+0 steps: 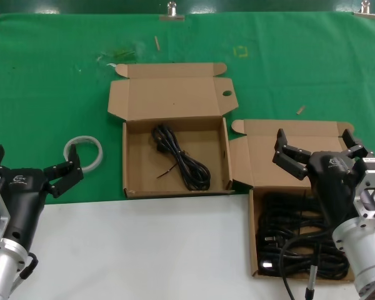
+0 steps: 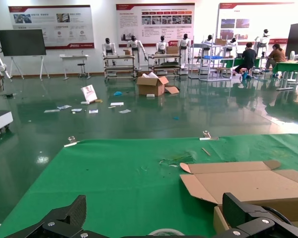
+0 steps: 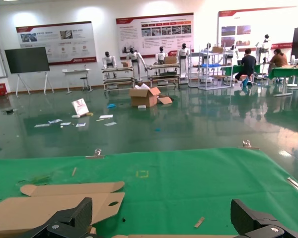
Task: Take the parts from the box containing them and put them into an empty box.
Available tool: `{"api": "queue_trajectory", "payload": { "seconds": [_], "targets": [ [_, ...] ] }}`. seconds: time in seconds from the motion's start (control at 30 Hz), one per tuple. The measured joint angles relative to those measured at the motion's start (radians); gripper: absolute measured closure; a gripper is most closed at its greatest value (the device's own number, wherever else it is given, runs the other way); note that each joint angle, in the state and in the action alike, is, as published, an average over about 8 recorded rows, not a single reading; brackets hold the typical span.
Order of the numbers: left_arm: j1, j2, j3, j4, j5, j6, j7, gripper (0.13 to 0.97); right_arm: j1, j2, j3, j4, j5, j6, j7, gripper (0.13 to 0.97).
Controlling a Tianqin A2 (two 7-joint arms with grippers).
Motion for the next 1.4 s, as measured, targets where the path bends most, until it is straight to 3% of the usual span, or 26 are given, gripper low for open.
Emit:
{"api": "queue_trajectory", "payload": {
  "seconds": [1.4],
  "targets": [
    [0.0,0.0,0.0,0.0,0.0,0.0,0.0,0.132,0.0,0.0,0.0,0.0,0.0,0.0,0.0,0.129]
  ]
}}
